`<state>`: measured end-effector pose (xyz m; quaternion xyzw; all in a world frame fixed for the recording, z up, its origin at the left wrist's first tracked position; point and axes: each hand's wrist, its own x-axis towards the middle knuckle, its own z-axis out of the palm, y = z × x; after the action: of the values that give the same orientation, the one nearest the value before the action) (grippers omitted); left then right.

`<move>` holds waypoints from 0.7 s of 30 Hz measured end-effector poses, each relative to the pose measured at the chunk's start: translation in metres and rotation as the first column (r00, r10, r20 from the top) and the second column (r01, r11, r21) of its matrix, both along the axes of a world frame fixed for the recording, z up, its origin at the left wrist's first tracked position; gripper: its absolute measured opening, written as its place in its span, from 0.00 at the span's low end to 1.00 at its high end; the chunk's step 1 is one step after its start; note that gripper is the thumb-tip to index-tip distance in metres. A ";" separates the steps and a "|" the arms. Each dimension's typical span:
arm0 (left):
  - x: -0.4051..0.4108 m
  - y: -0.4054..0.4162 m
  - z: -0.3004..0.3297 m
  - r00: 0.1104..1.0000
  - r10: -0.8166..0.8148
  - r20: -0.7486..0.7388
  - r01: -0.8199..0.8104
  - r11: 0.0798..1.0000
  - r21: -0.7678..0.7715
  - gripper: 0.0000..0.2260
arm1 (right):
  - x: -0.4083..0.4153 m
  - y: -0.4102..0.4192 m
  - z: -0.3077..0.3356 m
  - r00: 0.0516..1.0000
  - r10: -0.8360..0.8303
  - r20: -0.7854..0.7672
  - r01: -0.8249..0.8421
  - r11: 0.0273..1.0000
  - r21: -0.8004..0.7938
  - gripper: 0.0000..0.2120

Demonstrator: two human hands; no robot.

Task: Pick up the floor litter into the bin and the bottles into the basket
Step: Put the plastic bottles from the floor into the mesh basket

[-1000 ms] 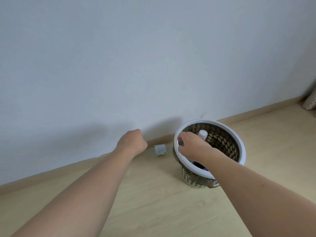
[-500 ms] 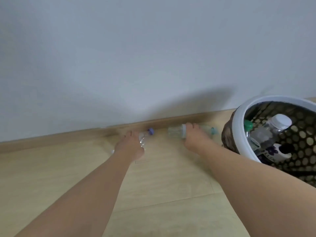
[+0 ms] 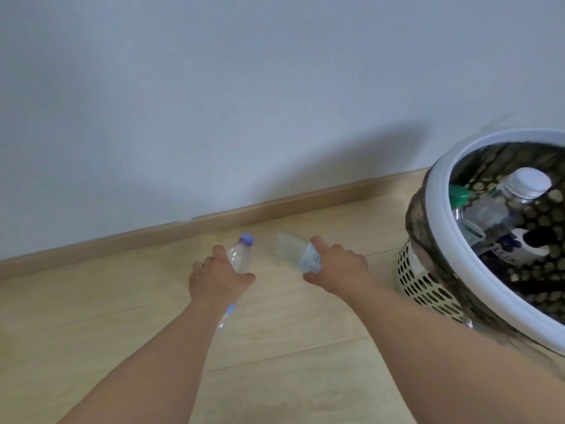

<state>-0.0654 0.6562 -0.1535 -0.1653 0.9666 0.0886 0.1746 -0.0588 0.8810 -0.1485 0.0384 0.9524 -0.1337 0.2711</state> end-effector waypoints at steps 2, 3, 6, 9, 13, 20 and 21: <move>0.007 -0.003 0.029 0.995 0.095 -0.014 -0.092 0.988 0.124 0.30 | 0.020 -0.007 0.030 0.992 -0.113 0.047 0.119 0.978 -0.172 0.34; 0.009 -0.001 0.046 0.994 0.112 -0.019 -0.106 0.977 0.184 0.32 | 0.029 -0.010 0.048 0.986 -0.156 0.058 0.165 0.959 -0.230 0.35; 0.014 0.012 0.113 0.992 0.115 -0.057 -0.089 0.936 0.341 0.39 | 0.052 -0.005 0.113 0.950 -0.291 0.114 0.313 0.888 -0.338 0.33; 0.025 0.039 0.192 0.987 0.124 -0.103 -0.060 0.873 0.483 0.34 | 0.081 0.023 0.190 0.912 -0.382 0.153 0.411 0.832 -0.374 0.32; 0.043 0.090 0.276 0.977 0.119 -0.179 0.029 0.751 0.660 0.33 | 0.117 0.080 0.275 0.841 -0.459 0.285 0.533 0.791 -0.299 0.43; 0.077 0.209 0.347 0.916 0.086 -0.391 0.249 0.643 0.724 0.32 | 0.161 0.200 0.356 0.798 -0.594 0.098 0.595 0.753 -0.280 0.36; 0.081 0.224 0.346 0.927 0.060 -0.371 0.262 0.604 0.753 0.32 | 0.165 0.214 0.359 0.800 -0.594 0.083 0.596 0.773 -0.218 0.34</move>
<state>0.0155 0.8805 0.1921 0.0042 0.8498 0.5243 0.0549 0.1066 1.0955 0.2102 0.3061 0.8675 -0.3231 0.2219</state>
